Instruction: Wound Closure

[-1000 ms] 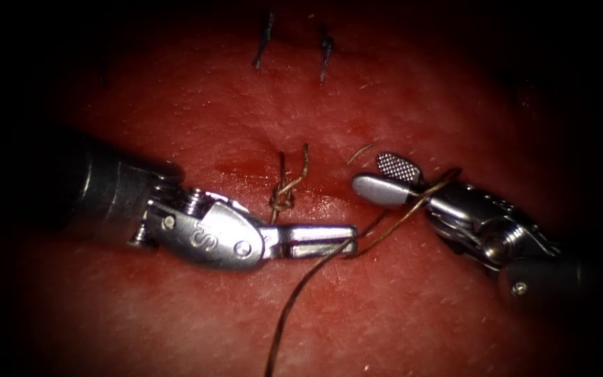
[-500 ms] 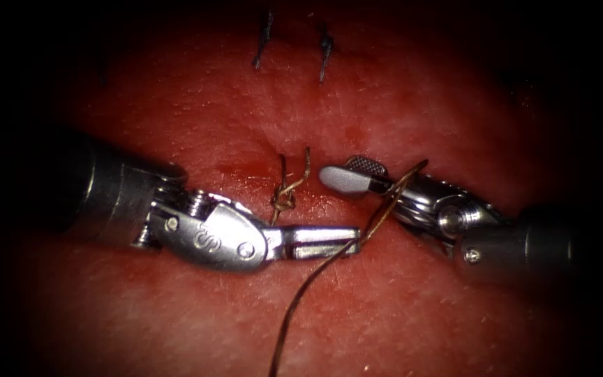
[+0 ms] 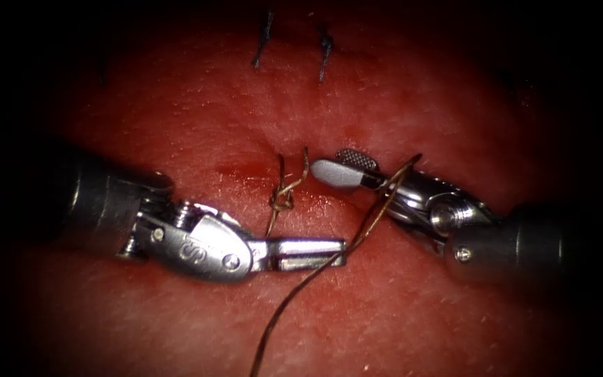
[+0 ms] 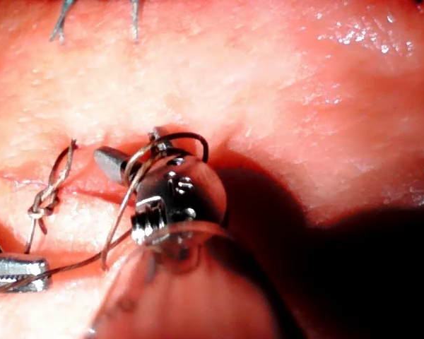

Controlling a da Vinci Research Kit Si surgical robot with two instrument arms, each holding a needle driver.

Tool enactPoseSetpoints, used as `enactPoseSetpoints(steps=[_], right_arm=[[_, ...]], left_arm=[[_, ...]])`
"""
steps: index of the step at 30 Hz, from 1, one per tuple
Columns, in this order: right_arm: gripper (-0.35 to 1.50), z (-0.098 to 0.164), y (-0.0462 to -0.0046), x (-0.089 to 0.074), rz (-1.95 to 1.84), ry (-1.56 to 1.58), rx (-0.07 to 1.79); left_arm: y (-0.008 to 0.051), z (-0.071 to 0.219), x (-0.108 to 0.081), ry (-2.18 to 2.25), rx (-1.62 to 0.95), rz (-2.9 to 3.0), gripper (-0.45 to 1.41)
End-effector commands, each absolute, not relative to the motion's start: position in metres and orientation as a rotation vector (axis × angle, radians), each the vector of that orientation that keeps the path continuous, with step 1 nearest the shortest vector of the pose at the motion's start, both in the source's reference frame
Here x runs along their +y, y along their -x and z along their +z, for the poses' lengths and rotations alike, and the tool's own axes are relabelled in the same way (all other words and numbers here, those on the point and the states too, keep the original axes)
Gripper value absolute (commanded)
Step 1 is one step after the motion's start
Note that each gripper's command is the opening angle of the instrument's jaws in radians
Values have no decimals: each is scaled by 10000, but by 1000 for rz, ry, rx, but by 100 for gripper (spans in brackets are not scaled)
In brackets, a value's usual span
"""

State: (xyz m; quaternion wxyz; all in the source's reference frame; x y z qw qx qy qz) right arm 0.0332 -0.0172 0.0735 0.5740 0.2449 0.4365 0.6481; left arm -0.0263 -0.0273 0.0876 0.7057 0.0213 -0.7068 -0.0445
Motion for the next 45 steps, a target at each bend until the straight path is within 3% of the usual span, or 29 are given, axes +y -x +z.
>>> enactPoseSetpoints(steps=[1, 4, 6, 13, 26, 45], right_arm=[[19, 741, -340, -175, 1511, -570, 1024], [7, 742, -341, -173, 1508, -563, 1028], [-35, 742, -340, -174, 1503, -535, 1023], [-35, 738, -334, -174, 1451, -426, 975], [-35, 671, -323, -188, 1245, -167, 1161], [-35, 653, -321, -262, 1164, -114, 1154]], left_arm=[[268, 882, -279, -48, -1571, -99, -45], [268, 881, -279, -48, -1571, -99, -45], [267, 881, -280, -49, -1571, -98, -45], [257, 876, -281, -45, -1563, -107, -45], [216, 826, -129, -20, -1485, -285, -45], [164, 900, 43, 81, -1442, -448, -45]])
